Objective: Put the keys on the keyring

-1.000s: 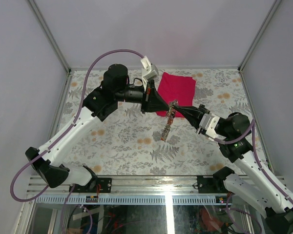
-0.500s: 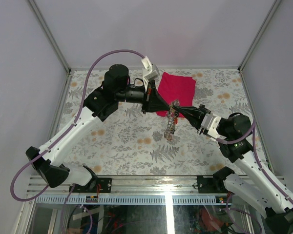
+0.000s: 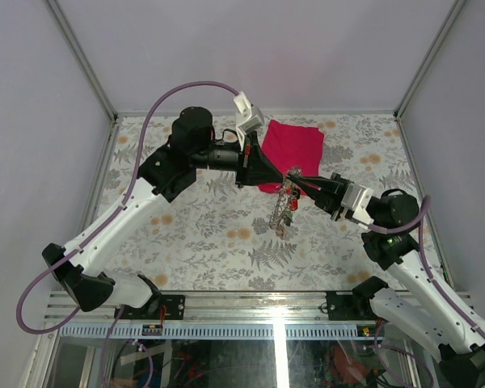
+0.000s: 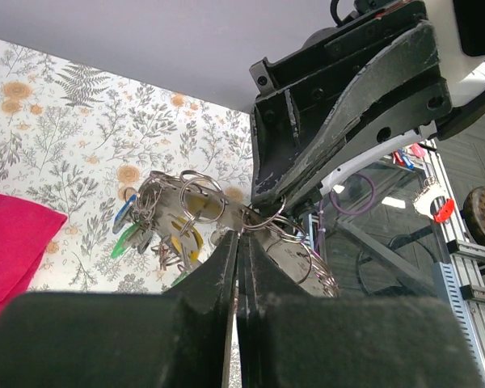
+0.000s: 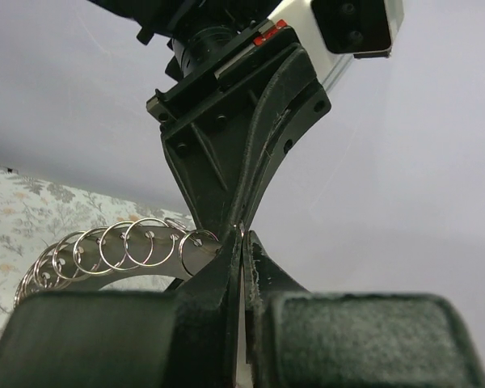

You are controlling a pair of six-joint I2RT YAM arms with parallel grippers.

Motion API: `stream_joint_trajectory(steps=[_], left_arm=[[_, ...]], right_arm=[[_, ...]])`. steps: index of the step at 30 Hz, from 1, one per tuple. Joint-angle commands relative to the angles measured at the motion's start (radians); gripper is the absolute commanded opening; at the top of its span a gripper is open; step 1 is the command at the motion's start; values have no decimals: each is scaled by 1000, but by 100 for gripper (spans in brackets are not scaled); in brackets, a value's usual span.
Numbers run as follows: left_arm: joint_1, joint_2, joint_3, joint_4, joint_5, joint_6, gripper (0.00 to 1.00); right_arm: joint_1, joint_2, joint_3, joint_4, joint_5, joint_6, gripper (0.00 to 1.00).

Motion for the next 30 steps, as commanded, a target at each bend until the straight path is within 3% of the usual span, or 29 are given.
stream_joint_trajectory(steps=[1, 5, 10, 18, 25, 30], left_arm=[[1, -11, 5, 53, -24, -6, 0], [1, -16, 5, 57, -25, -2, 0], [1, -38, 3, 57, -48, 19, 23], [1, -84, -2, 67, -86, 59, 37], [1, -174, -111, 270, -76, 57, 60], [0, -179, -136, 359, -45, 59, 65]], right_arm=[[-1, -17, 17, 294, 33, 157, 0], [-1, -11, 15, 325, 74, 213, 0], [-1, -17, 9, 318, 112, 220, 0], [-1, -23, 11, 311, 100, 229, 0], [-1, -17, 18, 310, 92, 268, 0], [-1, 8, 39, 335, 85, 339, 0]])
